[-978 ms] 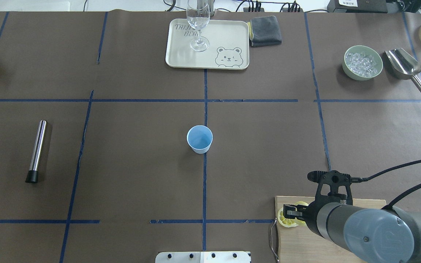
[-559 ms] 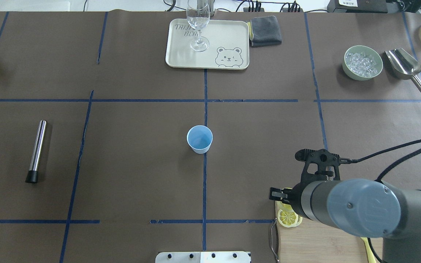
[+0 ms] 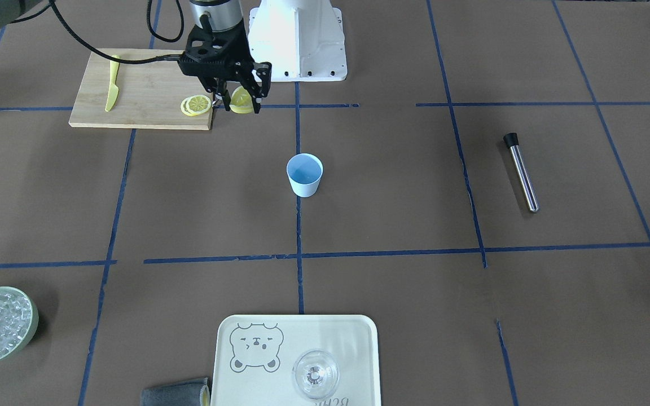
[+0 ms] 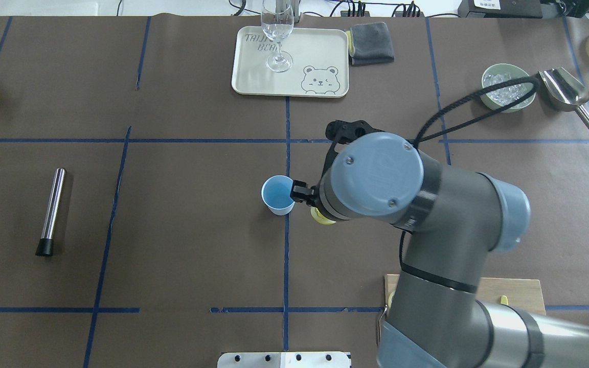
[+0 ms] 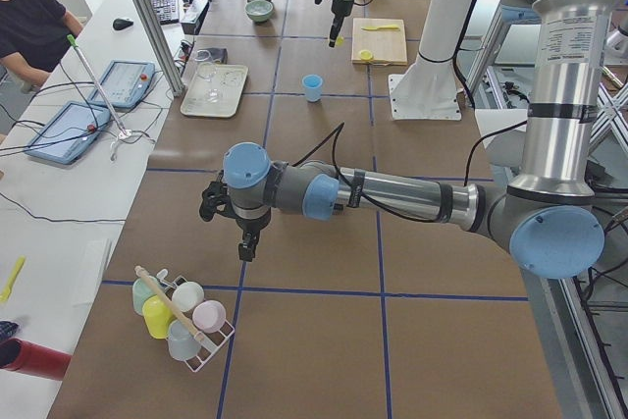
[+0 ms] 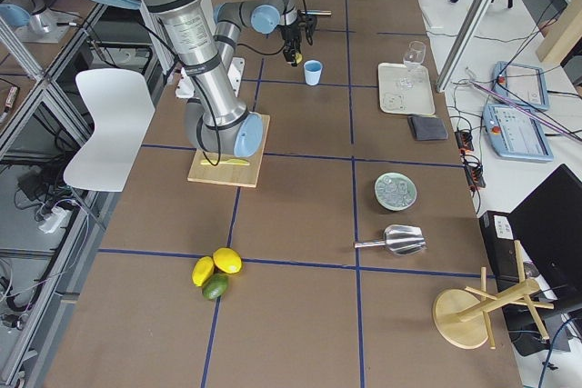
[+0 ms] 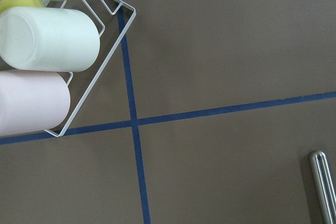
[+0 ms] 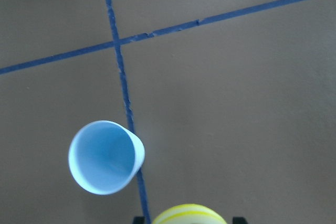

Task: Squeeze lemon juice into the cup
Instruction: 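Carry the lemon slice with the right gripper over the blue cup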

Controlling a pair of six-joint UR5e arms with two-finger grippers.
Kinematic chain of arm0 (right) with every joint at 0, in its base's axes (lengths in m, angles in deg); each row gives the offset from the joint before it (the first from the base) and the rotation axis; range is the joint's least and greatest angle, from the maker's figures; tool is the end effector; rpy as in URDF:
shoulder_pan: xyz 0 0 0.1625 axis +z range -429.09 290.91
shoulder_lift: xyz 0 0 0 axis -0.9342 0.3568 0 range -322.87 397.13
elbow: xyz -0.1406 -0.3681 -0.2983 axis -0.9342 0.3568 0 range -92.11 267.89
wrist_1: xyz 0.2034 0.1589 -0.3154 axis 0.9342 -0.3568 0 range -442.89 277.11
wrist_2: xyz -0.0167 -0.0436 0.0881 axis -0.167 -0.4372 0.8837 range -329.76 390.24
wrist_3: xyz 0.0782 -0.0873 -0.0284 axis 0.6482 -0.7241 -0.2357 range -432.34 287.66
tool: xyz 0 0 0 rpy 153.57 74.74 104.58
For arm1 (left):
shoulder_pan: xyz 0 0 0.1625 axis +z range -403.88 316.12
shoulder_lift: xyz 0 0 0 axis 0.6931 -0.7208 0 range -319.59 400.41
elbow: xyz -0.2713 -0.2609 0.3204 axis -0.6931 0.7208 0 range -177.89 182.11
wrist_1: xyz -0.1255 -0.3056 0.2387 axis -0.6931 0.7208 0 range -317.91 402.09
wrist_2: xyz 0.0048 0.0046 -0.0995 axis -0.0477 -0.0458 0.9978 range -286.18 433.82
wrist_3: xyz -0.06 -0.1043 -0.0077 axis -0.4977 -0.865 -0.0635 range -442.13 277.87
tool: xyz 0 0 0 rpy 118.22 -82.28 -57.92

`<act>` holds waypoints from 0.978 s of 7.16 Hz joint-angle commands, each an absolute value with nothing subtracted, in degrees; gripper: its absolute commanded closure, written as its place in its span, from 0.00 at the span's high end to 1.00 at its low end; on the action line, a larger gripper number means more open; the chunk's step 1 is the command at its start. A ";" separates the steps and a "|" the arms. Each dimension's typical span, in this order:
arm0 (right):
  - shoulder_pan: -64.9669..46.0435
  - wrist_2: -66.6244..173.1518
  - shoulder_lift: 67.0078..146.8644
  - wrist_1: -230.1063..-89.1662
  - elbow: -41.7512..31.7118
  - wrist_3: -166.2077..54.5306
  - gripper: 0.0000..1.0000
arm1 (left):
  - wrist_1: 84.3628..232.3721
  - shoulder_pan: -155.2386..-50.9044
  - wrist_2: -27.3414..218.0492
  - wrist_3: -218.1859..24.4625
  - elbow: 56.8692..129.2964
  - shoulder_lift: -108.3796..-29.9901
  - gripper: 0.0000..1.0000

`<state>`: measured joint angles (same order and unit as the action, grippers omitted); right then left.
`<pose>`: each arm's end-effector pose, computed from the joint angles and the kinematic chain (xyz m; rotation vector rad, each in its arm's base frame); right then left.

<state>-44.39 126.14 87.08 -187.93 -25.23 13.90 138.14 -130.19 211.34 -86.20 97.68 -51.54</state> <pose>-0.5379 -0.3805 0.2030 0.1130 -0.8406 0.3002 -0.0112 -0.5165 0.6619 0.1667 0.8384 0.0919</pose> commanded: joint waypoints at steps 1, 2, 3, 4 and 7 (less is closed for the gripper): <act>-43.52 126.22 77.58 -184.79 -11.66 13.79 0.62 | 138.15 -130.18 211.46 -86.26 97.65 -51.61 1.00; -43.52 126.22 77.21 -181.54 -8.65 13.88 0.62 | 138.15 -130.18 211.46 -86.26 97.74 -51.61 1.00; -43.60 126.48 75.73 -180.37 -5.57 13.97 0.62 | 138.15 -130.18 211.46 -86.26 97.74 -51.61 1.00; -43.60 127.70 75.80 -180.36 -5.37 13.97 0.63 | 138.15 -130.18 211.46 -86.35 97.83 -51.61 1.00; -43.60 128.06 76.06 -180.36 -3.44 13.62 0.64 | 138.07 -130.18 211.46 -86.35 98.00 -51.61 1.00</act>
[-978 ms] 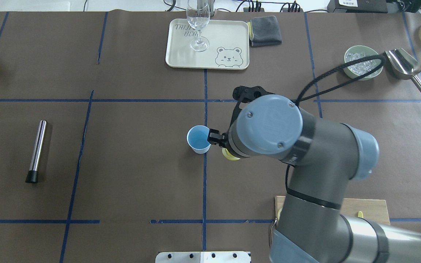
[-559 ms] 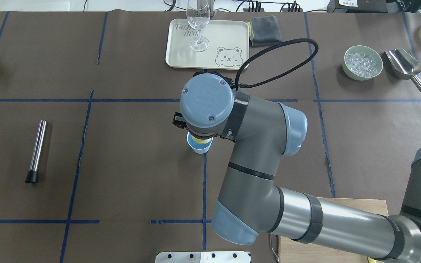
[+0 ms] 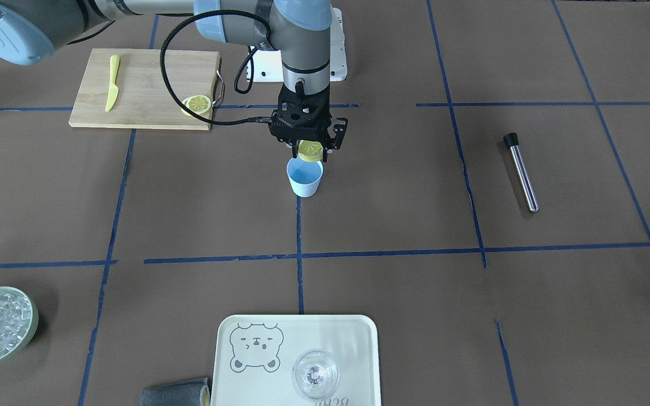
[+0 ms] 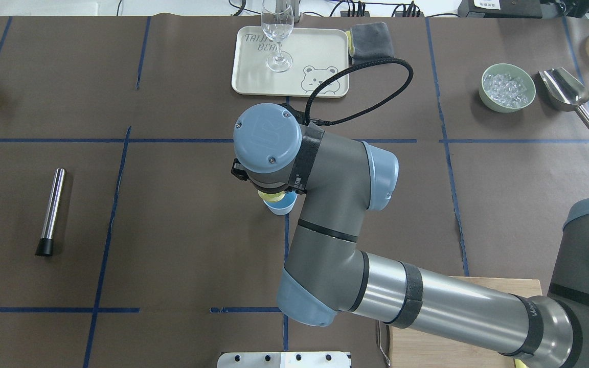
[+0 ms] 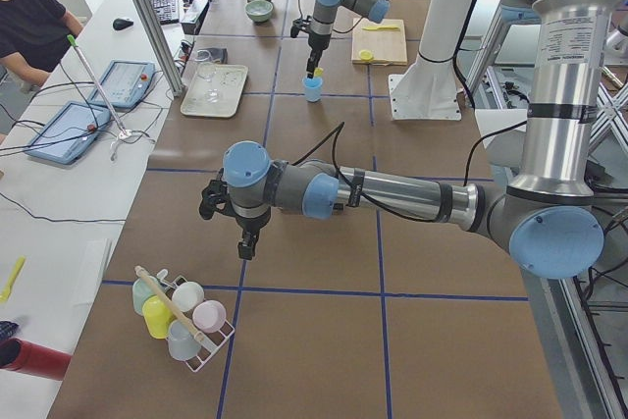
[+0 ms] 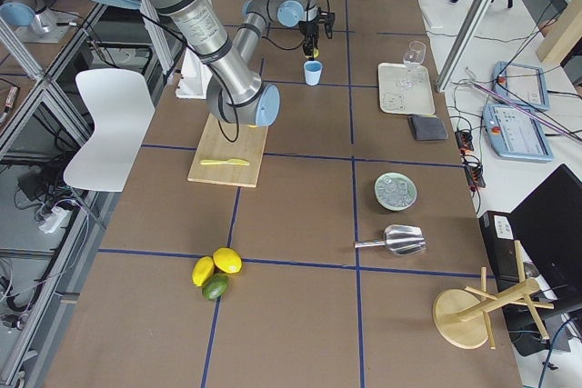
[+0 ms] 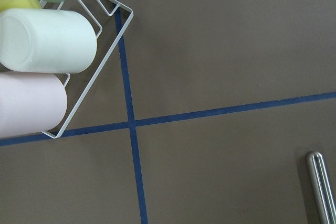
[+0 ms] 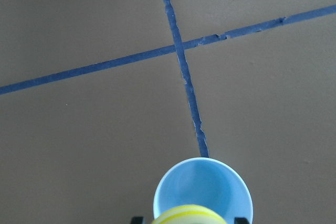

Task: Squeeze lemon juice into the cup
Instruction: 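Carry the lemon slice with the right gripper over the blue cup, then open the right gripper to drop the lemon slice into the cup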

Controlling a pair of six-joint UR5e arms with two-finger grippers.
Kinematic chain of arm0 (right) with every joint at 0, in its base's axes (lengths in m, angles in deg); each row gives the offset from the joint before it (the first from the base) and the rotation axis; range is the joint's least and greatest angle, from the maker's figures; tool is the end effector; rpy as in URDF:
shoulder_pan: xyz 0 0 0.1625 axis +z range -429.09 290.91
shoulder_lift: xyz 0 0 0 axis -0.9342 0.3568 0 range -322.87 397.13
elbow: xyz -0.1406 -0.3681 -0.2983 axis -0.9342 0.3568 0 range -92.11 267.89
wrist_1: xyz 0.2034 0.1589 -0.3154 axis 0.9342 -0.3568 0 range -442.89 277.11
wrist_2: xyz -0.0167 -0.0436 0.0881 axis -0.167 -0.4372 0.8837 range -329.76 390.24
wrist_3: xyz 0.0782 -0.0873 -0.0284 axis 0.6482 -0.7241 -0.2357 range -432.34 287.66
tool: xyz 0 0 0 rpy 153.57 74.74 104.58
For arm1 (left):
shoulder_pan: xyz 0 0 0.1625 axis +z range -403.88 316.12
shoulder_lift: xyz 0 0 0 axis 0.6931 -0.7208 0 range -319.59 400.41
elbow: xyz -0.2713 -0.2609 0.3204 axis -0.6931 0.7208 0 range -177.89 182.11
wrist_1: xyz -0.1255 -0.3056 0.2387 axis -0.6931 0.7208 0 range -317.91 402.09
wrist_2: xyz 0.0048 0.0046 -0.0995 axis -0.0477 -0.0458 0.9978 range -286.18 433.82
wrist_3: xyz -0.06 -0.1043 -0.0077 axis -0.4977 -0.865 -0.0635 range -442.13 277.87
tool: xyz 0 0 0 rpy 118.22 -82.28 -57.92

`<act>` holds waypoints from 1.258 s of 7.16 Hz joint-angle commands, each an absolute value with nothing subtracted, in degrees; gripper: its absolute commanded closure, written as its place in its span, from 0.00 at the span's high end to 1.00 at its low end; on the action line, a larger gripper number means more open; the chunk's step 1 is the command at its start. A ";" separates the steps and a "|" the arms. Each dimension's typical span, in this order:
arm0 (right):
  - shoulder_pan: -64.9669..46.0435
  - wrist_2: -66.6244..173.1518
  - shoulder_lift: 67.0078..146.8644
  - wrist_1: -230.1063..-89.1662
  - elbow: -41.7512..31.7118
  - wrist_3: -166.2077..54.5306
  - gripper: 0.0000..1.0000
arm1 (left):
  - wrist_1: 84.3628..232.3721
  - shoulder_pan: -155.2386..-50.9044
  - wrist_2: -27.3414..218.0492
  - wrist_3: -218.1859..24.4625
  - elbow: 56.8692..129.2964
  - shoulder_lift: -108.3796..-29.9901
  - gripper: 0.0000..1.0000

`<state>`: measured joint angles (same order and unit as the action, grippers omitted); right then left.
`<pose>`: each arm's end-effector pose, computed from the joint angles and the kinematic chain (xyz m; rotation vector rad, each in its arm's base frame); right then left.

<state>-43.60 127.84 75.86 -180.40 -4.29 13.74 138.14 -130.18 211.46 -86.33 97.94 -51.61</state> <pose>-0.6446 -0.4374 0.1738 0.0823 -0.8094 0.3025 -0.0109 -0.5171 0.6589 0.1709 0.8409 0.0925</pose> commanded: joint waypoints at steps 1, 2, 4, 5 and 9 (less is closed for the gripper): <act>-43.60 128.06 76.24 -180.36 -3.00 13.36 0.64 | 138.15 -130.18 211.46 -86.35 97.92 -51.61 1.00; -43.69 128.41 76.33 -180.53 -2.38 13.18 0.66 | 138.15 -130.18 211.46 -86.26 97.65 -51.61 1.00; -43.69 128.50 76.24 -180.62 -2.11 12.65 0.90 | 138.15 -130.18 211.46 -86.26 97.74 -51.70 1.00; -43.69 128.76 76.24 -180.71 -2.37 12.65 1.00 | 138.15 -130.18 211.46 -86.26 97.65 -51.70 1.00; -39.76 133.14 76.85 -186.20 -7.00 9.26 1.00 | 137.98 -128.71 211.46 -91.49 98.26 -53.79 1.00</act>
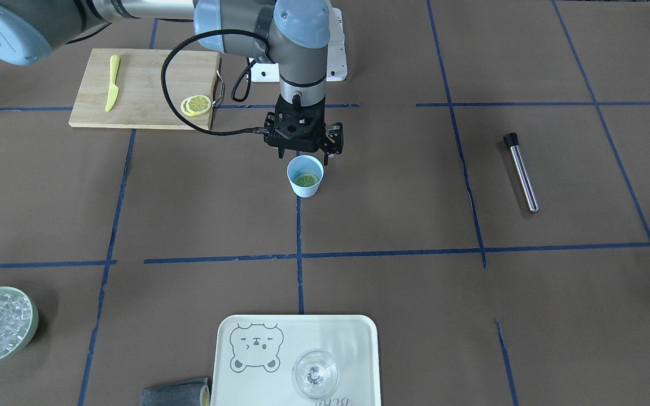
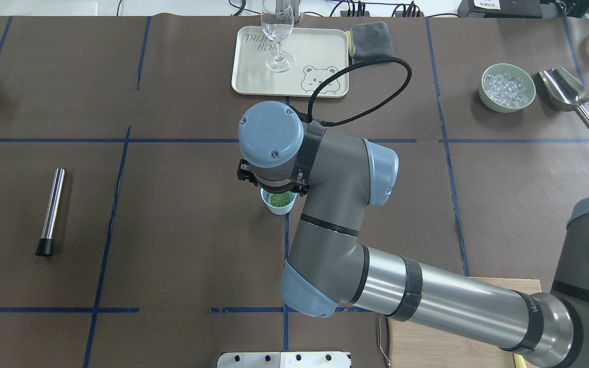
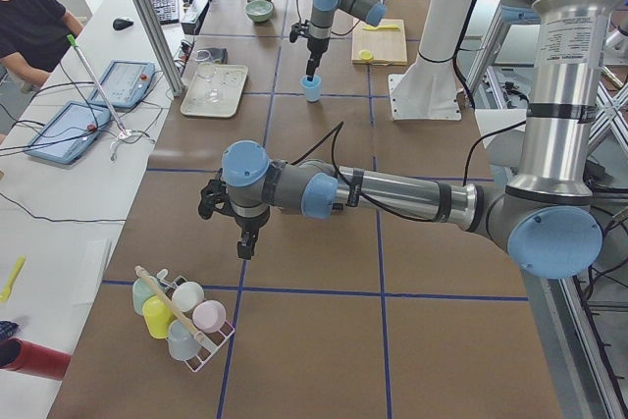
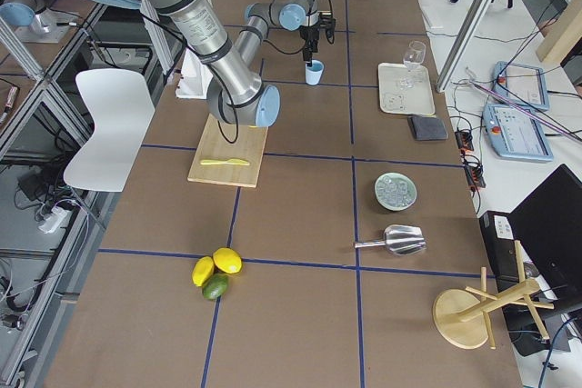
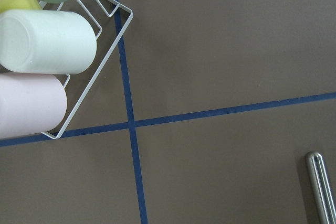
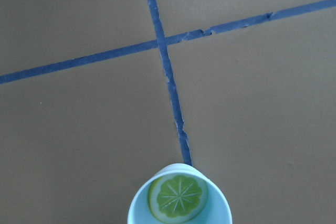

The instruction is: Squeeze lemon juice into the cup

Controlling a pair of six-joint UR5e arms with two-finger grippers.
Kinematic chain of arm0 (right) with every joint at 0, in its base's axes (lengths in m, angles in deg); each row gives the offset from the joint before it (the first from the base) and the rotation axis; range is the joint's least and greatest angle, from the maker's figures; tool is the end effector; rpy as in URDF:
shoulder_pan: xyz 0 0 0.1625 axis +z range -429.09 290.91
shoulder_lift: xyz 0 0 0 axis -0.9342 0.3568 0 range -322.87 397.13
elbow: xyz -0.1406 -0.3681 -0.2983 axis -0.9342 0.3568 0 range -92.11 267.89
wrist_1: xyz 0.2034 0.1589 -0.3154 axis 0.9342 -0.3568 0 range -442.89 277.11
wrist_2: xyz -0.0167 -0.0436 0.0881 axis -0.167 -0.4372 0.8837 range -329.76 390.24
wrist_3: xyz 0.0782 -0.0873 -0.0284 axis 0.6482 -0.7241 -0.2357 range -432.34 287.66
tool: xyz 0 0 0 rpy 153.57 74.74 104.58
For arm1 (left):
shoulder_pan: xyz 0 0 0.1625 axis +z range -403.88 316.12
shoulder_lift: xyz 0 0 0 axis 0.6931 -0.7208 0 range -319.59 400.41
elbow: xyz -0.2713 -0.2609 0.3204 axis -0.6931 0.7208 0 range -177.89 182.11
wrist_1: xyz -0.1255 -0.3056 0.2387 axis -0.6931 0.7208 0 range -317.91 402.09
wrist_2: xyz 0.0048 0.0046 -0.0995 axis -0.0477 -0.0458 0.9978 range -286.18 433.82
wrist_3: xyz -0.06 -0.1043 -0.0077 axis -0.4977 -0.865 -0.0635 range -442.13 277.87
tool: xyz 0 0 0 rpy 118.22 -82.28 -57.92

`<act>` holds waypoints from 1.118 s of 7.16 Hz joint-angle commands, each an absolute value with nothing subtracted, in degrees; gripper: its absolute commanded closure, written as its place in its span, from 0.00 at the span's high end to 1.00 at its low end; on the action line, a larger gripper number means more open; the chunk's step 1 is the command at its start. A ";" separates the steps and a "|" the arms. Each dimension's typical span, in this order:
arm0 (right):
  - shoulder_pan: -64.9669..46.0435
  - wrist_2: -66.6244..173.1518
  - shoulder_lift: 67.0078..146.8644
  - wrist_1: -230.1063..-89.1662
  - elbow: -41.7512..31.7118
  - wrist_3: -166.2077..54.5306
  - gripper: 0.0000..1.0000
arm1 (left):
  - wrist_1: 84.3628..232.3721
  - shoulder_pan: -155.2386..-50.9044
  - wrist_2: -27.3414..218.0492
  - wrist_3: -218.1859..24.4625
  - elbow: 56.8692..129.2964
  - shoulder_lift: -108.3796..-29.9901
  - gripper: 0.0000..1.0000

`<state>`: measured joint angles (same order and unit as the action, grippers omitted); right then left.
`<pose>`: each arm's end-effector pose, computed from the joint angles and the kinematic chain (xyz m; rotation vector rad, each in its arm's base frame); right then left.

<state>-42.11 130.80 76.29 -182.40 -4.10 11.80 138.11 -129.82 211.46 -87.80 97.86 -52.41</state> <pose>-0.6355 -0.4483 0.1855 0.0450 -0.7752 0.2804 -0.0072 -0.5240 0.6524 0.1687 0.8439 0.0794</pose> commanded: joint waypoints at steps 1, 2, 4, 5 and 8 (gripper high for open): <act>-37.30 134.38 79.38 -191.99 -13.21 3.13 1.00 | 137.37 -124.86 211.46 -95.97 99.05 -54.77 1.00; -34.67 135.78 84.80 -192.31 -18.41 -0.76 1.00 | 137.10 -120.91 211.28 -98.89 100.45 -54.86 1.00; -28.87 139.12 91.77 -189.78 -21.54 -10.86 1.00 | 128.38 -117.63 211.11 -102.34 106.40 -55.73 1.00; -25.97 141.23 94.84 -187.33 -21.54 -15.25 1.00 | 122.04 -117.44 211.02 -102.35 109.48 -56.61 1.00; -9.66 157.18 112.47 -171.79 -21.54 -32.10 1.00 | 112.22 -112.64 211.37 -102.17 109.79 -60.49 1.00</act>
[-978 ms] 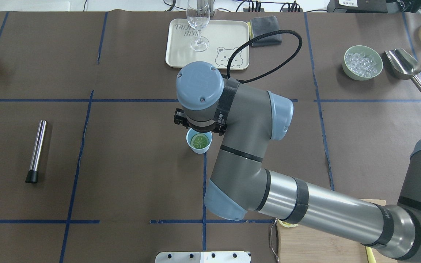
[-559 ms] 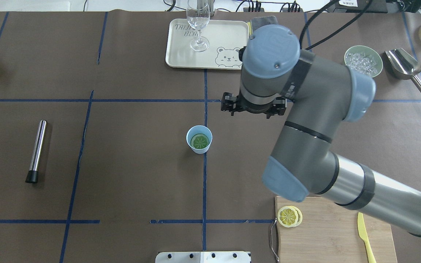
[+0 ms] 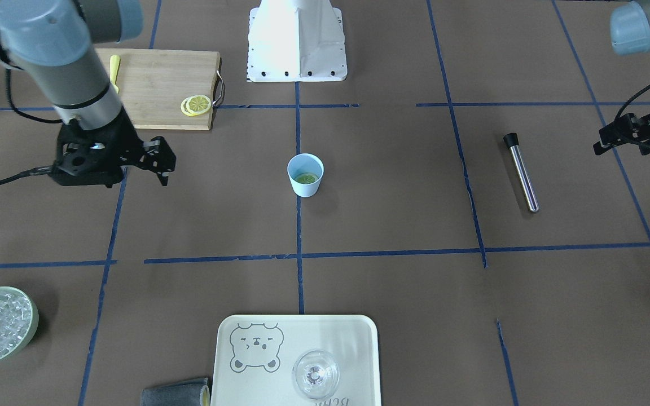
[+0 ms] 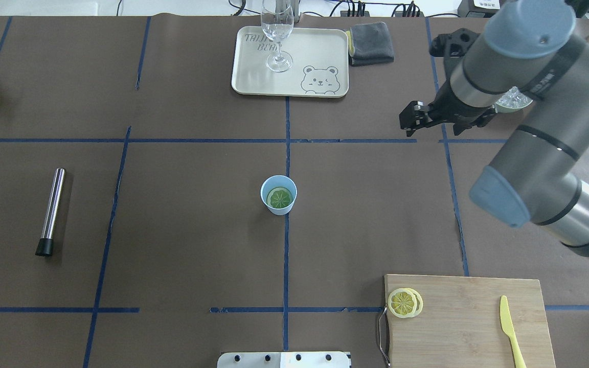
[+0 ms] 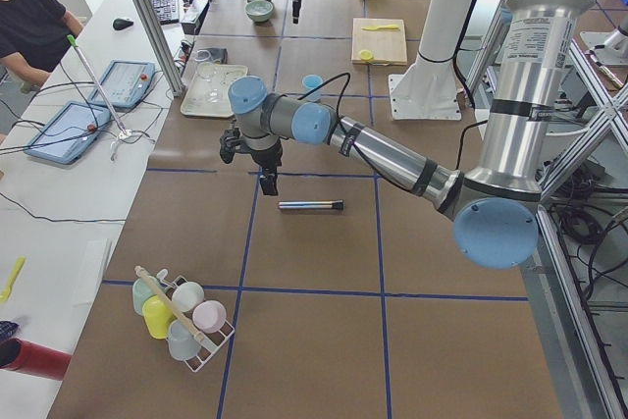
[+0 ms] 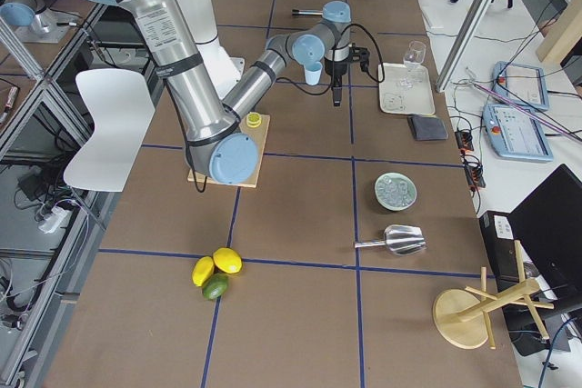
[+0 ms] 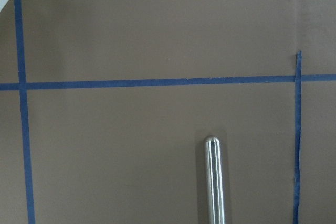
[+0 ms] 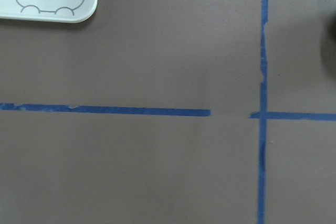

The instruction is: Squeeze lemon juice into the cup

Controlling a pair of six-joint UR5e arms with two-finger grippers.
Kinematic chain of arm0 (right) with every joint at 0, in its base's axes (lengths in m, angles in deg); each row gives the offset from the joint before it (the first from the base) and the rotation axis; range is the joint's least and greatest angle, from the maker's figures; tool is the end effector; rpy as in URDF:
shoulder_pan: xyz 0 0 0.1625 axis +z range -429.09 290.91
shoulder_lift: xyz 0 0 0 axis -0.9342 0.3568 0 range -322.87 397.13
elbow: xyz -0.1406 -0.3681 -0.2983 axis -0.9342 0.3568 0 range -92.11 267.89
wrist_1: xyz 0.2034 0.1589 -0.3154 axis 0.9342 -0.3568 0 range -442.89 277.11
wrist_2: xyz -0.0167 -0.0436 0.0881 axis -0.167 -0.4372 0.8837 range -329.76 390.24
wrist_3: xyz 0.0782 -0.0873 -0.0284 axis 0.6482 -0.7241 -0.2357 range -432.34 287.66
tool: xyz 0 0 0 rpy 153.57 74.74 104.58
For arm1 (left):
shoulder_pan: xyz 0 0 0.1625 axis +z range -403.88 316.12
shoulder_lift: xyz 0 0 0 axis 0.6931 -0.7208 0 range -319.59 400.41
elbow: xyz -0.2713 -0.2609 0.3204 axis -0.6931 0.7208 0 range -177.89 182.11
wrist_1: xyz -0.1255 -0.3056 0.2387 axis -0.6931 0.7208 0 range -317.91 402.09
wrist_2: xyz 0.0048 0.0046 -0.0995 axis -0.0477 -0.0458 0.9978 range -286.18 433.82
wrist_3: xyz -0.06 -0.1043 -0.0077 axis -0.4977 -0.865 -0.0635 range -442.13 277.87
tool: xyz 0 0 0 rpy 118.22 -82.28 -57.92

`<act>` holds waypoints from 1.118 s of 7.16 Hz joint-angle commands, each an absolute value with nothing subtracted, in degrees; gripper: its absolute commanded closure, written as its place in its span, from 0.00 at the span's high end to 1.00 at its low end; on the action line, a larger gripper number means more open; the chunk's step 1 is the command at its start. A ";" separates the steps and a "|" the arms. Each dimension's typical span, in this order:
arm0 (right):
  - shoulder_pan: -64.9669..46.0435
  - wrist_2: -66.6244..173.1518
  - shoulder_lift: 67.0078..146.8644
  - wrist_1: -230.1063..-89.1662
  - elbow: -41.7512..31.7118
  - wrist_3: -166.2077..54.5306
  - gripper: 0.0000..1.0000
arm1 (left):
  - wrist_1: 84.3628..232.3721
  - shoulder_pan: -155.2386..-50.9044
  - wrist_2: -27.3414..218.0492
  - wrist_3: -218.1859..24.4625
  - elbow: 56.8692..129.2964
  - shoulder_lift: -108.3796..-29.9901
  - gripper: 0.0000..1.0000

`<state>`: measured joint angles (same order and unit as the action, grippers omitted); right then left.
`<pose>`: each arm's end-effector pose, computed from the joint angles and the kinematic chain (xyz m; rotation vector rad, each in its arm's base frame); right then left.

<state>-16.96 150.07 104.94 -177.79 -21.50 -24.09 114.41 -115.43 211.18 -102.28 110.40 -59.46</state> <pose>-0.3210 -0.5322 0.3888 0.1137 -0.7932 0.0048 0.1277 -0.5238 0.5300 -0.1097 0.8346 0.0476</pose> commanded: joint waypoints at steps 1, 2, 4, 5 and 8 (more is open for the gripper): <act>-3.33 162.46 116.19 -171.40 -21.19 -40.53 1.00 | 112.49 -110.00 211.37 -101.82 106.82 -60.66 1.00; 0.39 163.47 119.88 -171.31 -21.18 -47.05 1.00 | 115.27 -106.66 211.54 -101.91 103.31 -60.66 1.00; 3.15 163.57 123.68 -171.31 -21.18 -51.40 1.00 | 124.84 -103.75 212.42 -102.52 95.40 -60.66 1.00; 3.85 164.53 124.14 -171.31 -21.18 -51.60 1.00 | 127.23 -102.77 212.95 -105.13 93.45 -60.66 1.00; 4.65 165.15 124.23 -171.31 -21.27 -51.60 1.00 | 134.80 -100.13 212.95 -111.75 90.10 -60.84 1.00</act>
<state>4.47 165.04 124.17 -171.31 -21.28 -51.55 132.63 -100.87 212.88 -110.45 91.33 -60.72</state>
